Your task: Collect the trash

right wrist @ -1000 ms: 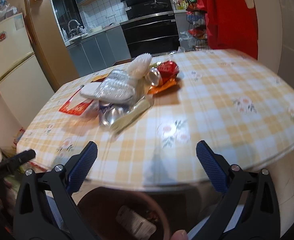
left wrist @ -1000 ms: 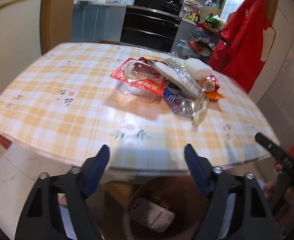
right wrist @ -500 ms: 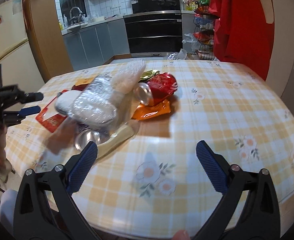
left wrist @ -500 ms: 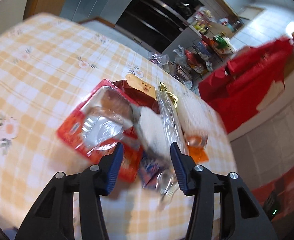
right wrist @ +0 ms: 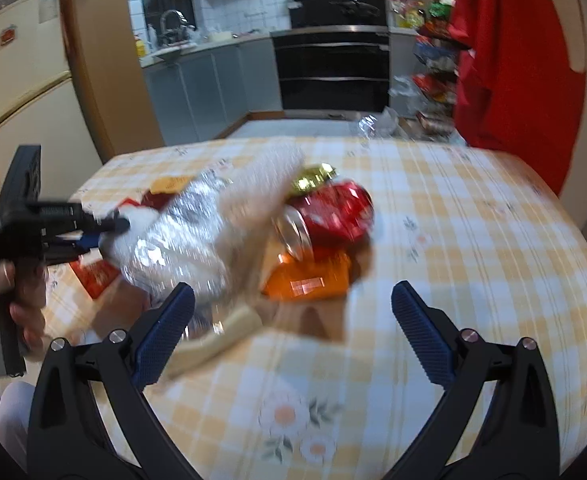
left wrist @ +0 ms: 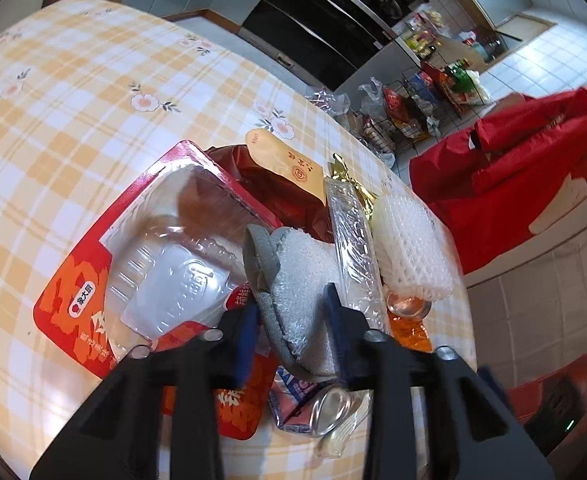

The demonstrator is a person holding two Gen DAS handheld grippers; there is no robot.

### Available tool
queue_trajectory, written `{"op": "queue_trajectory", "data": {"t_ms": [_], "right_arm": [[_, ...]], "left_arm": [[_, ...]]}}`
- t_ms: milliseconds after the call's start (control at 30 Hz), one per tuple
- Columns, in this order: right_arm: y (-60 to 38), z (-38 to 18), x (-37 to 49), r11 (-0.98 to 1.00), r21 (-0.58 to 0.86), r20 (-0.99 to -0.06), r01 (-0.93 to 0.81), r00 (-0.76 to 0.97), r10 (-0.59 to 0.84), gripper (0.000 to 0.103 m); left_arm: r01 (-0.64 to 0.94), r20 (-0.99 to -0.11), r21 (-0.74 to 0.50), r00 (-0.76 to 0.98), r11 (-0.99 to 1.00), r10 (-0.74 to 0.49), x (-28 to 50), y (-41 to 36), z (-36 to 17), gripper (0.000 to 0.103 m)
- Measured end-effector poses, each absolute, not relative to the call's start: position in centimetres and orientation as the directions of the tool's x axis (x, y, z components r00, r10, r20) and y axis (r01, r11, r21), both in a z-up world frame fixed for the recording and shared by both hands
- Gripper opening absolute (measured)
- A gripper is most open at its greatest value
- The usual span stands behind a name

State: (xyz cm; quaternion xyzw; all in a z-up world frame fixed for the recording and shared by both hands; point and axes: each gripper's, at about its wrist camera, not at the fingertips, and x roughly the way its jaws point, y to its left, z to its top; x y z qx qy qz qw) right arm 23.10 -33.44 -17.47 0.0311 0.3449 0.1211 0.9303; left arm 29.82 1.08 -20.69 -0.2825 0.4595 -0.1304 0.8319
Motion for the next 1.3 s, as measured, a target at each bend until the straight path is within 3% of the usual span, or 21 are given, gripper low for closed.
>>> {"op": "queue_trajectory", "data": {"t_ms": [233,333,467,633,700,1300], "right_arm": [[-31.1,-16.0,29.3,0.942,0.184,-0.586,-0.282,0.738,0.335,0.096],[-29.4,-16.4,32.3,0.940,0.179,-0.620,-0.291,0.708,0.337,0.086],[-28.0,-17.9,35.4,0.950,0.182,-0.684,-0.256,0.660,0.309,0.080],[-28.3,-19.0,36.2,0.945,0.249,-0.720,-0.214,0.611,0.328,0.039],[-28.6,-18.3,35.3,0.944,0.247,-0.698,-0.217,0.637,0.329,0.034],[-28.9,-11.1,26.9,0.935,0.208,-0.553,-0.288,0.754,0.355,0.031]], "left_arm": [[0.016,-0.674,-0.566,0.568,0.825,-0.473,29.1,0.7,-19.3,0.023],[0.044,-0.670,-0.551,0.572,0.833,-0.474,28.9,0.5,-18.5,0.021],[0.050,-0.665,-0.548,0.579,0.835,-0.472,28.5,0.6,-17.8,0.020],[0.061,-0.657,-0.545,0.589,0.836,-0.471,28.1,1.0,-17.1,0.019],[0.071,-0.650,-0.540,0.598,0.839,-0.469,27.8,1.0,-16.7,0.019],[0.122,-0.597,-0.408,0.714,0.905,-0.366,23.2,1.6,-9.3,0.017]]}}
